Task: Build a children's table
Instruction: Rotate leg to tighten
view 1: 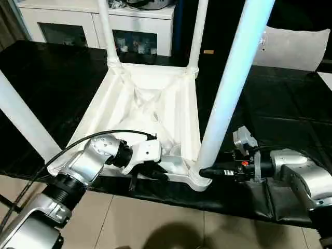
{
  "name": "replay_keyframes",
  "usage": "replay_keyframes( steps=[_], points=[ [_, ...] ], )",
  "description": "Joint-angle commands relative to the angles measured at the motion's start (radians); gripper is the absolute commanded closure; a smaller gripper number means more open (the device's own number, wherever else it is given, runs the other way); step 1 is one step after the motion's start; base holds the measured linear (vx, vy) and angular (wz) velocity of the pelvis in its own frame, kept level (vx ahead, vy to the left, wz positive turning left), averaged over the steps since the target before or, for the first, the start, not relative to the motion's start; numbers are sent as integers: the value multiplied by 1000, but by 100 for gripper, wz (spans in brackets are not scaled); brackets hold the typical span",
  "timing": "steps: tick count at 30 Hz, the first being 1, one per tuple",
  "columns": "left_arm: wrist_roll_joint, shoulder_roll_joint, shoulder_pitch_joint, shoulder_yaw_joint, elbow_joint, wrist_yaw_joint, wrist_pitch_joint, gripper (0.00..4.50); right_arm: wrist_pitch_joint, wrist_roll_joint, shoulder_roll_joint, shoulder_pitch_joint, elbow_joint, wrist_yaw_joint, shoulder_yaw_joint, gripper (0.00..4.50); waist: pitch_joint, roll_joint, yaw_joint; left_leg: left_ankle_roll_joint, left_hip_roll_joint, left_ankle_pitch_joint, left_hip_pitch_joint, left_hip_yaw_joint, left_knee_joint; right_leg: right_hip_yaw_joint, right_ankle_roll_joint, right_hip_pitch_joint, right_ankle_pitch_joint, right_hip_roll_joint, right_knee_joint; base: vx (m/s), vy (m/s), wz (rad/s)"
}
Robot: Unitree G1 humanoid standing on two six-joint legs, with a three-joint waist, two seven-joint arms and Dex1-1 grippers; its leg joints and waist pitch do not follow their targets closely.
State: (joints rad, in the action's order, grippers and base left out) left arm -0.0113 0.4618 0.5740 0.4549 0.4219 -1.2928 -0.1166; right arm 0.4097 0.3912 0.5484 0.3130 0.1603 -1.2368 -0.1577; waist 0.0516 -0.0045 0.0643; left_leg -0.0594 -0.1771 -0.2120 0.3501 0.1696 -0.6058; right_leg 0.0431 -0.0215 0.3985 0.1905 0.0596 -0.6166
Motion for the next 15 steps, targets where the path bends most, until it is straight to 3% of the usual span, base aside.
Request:
replay_keyframes(
  steps=[1,2,3,5,8,10,12,14,15],
  points=[
    [2,-28,0,-30,27,98,-55,450,20,27,-42,-4,-28,40,-17,252,-61,-12,6,54,-45,-100,4,-9,67,-43,-226,-57,196,79,73,0,0,0],
    [-6,-59,5,-54,28,156,-100,450,-2,-32,-94,7,-3,155,-22,252,-59,-12,3,41,-42,-124,5,-9,69,-42,-207,-56,253,79,79,0,0,0],
    [-6,-59,5,-54,28,156,-100,450,-2,-32,-94,7,-3,155,-22,252,-57,-11,2,32,-43,-129,3,-10,71,-41,-199,-53,280,80,82,0,0,0],
    [-10,-95,12,-73,32,217,-141,450,-11,-98,-156,32,43,296,-24,252,-54,-14,-7,16,-38,-159,6,-13,73,-37,-164,-52,379,78,91,0,0,0],
    [3,-174,36,-101,49,336,-214,450,9,-154,-270,77,99,501,-5,255,-50,-14,-31,-7,-31,-200,8,-19,76,-30,-97,-44,536,77,109,-51,4,-9],
    [16,-216,53,-113,72,401,-238,450,19,-179,-322,97,122,597,5,257,-53,-15,-33,-3,-28,-211,2,-19,72,-29,-82,-39,559,76,117,0,0,0],
    [27,-260,73,-128,103,477,-249,450,28,-206,-373,120,154,712,20,257,-52,-11,-34,4,-27,-211,-2,-15,72,-32,-87,-31,539,72,119,0,0,0],
    [44,-347,110,-147,151,600,-246,450,17,-262,-467,156,217,898,36,257,-55,-7,-28,1,-30,-206,-4,-16,75,-33,-98,-32,495,72,116,0,0,0],
    [44,-347,110,-147,151,600,-246,450,17,-262,-467,156,217,898,36,257,-57,-8,-29,-1,-29,-198,-1,-15,75,-34,-102,-32,470,70,113,0,0,0]
  ],
)
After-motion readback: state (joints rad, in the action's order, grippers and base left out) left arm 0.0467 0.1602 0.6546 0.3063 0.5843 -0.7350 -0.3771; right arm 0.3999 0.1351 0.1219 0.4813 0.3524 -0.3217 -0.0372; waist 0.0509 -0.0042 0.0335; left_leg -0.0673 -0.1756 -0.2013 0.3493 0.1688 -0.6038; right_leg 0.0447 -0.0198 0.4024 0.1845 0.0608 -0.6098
